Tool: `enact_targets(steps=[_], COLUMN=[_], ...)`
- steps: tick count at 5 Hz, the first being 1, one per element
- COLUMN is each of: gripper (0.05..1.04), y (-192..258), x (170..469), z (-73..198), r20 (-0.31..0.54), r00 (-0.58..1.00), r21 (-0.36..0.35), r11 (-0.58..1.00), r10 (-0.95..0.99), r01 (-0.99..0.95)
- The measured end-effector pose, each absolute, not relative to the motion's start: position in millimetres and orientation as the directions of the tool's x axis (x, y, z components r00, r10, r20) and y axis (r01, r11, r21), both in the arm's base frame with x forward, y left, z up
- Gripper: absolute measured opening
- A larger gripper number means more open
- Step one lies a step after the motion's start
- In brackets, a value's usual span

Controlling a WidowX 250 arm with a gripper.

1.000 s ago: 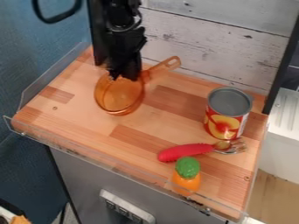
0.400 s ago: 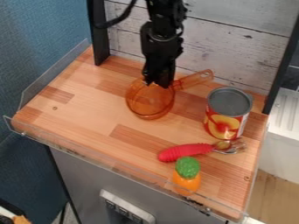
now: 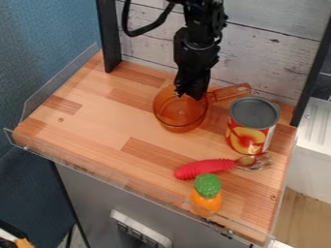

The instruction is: Move something in the table

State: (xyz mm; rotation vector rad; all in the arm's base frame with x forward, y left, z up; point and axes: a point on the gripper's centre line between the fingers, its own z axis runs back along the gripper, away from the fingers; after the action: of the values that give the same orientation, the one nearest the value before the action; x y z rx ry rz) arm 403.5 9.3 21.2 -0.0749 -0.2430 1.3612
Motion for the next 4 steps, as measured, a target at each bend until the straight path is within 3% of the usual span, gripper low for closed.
enact_targets(steps=[2, 3, 4], gripper=[0.1, 0.277, 0.563], y=[-12, -13, -13], x=[408, 408, 405], z=[18, 18, 14], r20=[0.128, 0.132, 0.131], r00=[0.214, 0.192, 0.182], r21=[-0.186, -0.189, -0.185], r11=[0.236, 0.215, 0.204], r10=[0.968, 0.972, 0.974], r01=[-0.954, -0.958, -0.961])
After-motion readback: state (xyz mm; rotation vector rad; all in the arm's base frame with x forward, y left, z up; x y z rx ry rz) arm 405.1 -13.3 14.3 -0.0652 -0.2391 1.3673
